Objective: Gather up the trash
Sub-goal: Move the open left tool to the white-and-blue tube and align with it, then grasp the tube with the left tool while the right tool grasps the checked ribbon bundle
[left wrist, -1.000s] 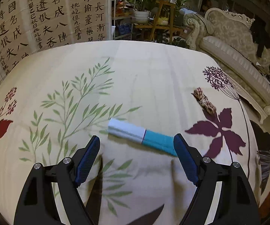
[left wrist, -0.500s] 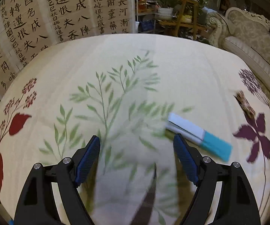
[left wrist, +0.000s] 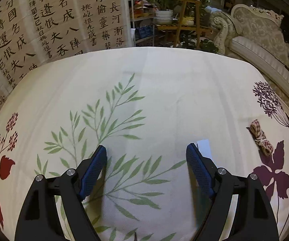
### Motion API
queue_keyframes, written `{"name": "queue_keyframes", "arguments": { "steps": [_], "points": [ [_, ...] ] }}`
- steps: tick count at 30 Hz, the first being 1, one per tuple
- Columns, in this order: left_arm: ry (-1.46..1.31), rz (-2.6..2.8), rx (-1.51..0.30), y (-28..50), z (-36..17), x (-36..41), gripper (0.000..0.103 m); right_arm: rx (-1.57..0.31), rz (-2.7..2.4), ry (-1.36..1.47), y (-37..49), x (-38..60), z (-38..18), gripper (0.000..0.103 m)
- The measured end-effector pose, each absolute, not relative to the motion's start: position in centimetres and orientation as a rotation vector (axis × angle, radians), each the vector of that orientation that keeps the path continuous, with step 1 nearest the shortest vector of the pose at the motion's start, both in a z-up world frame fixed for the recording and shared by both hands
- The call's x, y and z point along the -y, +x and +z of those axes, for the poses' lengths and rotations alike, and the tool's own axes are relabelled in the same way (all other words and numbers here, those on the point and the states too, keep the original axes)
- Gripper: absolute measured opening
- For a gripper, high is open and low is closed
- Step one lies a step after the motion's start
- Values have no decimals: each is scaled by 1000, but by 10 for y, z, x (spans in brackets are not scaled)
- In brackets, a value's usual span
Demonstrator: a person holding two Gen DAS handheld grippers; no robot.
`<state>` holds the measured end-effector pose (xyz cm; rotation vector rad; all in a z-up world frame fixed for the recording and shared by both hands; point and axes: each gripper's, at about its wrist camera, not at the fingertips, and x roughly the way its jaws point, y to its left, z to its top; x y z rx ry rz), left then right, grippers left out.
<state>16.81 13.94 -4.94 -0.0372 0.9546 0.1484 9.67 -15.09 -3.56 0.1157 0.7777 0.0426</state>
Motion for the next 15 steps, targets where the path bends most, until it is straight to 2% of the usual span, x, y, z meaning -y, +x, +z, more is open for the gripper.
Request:
{"name": "queue_keyframes", "arguments": {
  "steps": [9, 13, 15],
  "points": [
    [-87, 102, -904, 138, -26, -131, 79, -774, 51, 112, 99, 149, -35, 57],
    [-68, 58, -925, 142, -34, -116, 79, -774, 61, 107, 100, 144, -33, 57],
    [-74, 32, -945, 145, -41, -112, 73, -773, 65, 100, 100, 141, -33, 57]
  ]
}}
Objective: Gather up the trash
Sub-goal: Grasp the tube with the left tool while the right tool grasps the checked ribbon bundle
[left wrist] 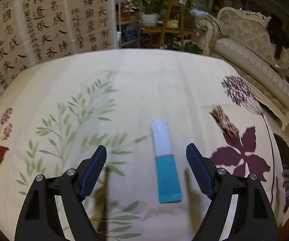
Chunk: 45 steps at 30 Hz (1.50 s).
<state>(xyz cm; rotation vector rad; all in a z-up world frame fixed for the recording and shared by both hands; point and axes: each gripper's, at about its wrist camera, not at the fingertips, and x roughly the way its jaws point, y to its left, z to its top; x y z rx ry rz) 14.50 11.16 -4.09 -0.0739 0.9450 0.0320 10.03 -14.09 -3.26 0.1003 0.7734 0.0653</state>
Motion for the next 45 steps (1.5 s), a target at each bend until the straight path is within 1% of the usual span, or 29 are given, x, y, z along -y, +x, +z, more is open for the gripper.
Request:
{"name": "queue_keyframes", "arguments": {
  "steps": [5, 6, 7, 9, 10, 16, 30, 36, 37, 39, 40, 41, 42, 45],
  "points": [
    [-50, 1, -950, 142, -47, -102, 54, -772, 73, 85, 102, 134, -31, 57],
    [-54, -7, -945, 140, -46, -101, 47, -772, 75, 81, 102, 131, -30, 57],
    [-54, -9, -940, 139, -46, -102, 42, -772, 77, 79, 103, 130, -30, 57],
    [-36, -12, -929, 138, -47, -103, 23, -774, 81, 72, 106, 126, -30, 57],
    [-23, -12, -922, 137, -47, -103, 20, -774, 84, 69, 106, 126, -30, 57],
    [-21, -37, -907, 129, -45, -111, 16, -776, 121, 36, 113, 103, -28, 57],
    [-34, 99, -859, 125, -35, -174, 16, -814, 250, -45, 155, 38, -33, 57],
    [-56, 115, -865, 128, -38, -188, 16, -873, 267, -95, 176, 11, -47, 44],
    [-59, 115, -865, 128, -38, -188, 16, -881, 268, -99, 177, 10, -49, 37],
    [-62, 112, -866, 127, -39, -188, 16, -884, 261, -114, 178, 7, -52, 33],
    [-62, 110, -866, 126, -39, -187, 16, -884, 256, -120, 178, 7, -51, 29],
    [-63, 108, -866, 126, -40, -186, 16, -885, 257, -116, 178, 8, -51, 20],
    [-64, 104, -867, 125, -40, -185, 16, -886, 255, -113, 177, 9, -51, 18],
    [-65, 95, -864, 123, -39, -179, 16, -884, 252, -106, 171, 14, -50, 18]
  ]
}}
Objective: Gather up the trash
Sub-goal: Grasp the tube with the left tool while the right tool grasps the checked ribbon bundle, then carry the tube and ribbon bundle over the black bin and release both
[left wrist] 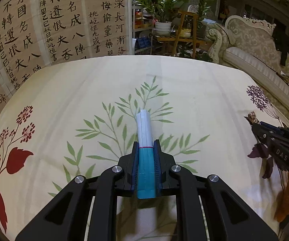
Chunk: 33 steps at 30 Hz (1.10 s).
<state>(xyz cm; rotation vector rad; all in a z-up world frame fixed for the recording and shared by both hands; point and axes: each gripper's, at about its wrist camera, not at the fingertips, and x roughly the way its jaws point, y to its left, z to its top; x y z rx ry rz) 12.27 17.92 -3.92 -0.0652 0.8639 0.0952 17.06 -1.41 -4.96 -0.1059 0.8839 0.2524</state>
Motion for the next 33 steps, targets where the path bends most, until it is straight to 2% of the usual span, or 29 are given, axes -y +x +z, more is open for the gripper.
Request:
{"name": "queue_keyframes", "arguments": {
  "steps": [12, 23, 33],
  "points": [
    [-38, -7, -824, 99, -28, -126, 16, -823, 165, -20, 108, 71, -33, 18],
    [-3, -205, -790, 78, -19, -34, 16, -746, -44, 63, 46, 165, -16, 18],
    [48, -374, -761, 68, -16, 53, 16, -726, -198, 134, 22, 234, -23, 18]
  ]
}}
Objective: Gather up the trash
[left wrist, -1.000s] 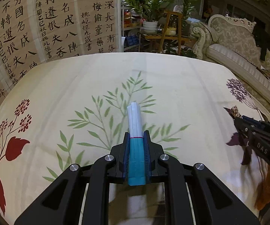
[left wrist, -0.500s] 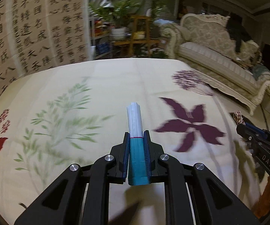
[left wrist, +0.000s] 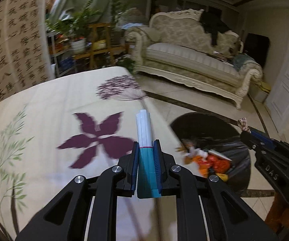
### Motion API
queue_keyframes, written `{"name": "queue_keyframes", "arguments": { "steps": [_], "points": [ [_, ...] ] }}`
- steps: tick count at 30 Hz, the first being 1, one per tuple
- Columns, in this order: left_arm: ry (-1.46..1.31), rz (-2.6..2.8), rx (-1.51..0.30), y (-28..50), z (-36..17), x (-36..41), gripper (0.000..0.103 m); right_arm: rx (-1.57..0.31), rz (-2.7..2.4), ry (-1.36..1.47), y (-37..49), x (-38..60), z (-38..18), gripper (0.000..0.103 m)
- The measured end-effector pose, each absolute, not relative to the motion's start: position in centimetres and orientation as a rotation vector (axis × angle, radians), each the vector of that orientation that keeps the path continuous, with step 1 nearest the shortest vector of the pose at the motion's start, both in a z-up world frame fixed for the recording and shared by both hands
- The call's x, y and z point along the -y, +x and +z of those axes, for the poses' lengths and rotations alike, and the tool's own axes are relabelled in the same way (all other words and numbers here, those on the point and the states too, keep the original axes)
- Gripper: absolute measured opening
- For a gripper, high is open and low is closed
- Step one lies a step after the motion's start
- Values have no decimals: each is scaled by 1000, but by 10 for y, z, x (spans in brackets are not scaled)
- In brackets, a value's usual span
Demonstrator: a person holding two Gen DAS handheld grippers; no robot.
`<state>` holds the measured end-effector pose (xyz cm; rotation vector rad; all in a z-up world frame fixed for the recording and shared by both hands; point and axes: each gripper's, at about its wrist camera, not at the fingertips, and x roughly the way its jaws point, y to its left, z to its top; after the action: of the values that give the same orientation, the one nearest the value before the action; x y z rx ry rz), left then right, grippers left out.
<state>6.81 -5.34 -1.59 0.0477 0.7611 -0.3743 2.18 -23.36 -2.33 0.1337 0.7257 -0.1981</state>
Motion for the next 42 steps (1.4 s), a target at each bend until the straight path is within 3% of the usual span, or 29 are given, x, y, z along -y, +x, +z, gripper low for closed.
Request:
{"name": "queue_keyframes", "arguments": {
  "steps": [17, 20, 23, 24, 33, 37, 42],
  "points": [
    [128, -458, -741, 86, -25, 140, 17, -720, -280, 185, 31, 281, -40, 18],
    [147, -455, -739, 85, -26, 148, 26, -719, -291, 193, 33, 286, -43, 24],
    [145, -440, -735, 85, -27, 149, 48, -712, -303, 198, 32, 289, -42, 33],
    [137, -436, -733, 85, -27, 148, 51, -711, -305, 199, 31, 290, -42, 33],
    [119, -403, -728, 82, -24, 138, 71, -700, -327, 188, 21, 289, -38, 43],
    [105, -397, -720, 74, -19, 129, 76, -689, -331, 176, 11, 284, -33, 51],
    [100, -386, -726, 60, -16, 116, 79, -677, -329, 169, -4, 276, -26, 53]
  ]
}}
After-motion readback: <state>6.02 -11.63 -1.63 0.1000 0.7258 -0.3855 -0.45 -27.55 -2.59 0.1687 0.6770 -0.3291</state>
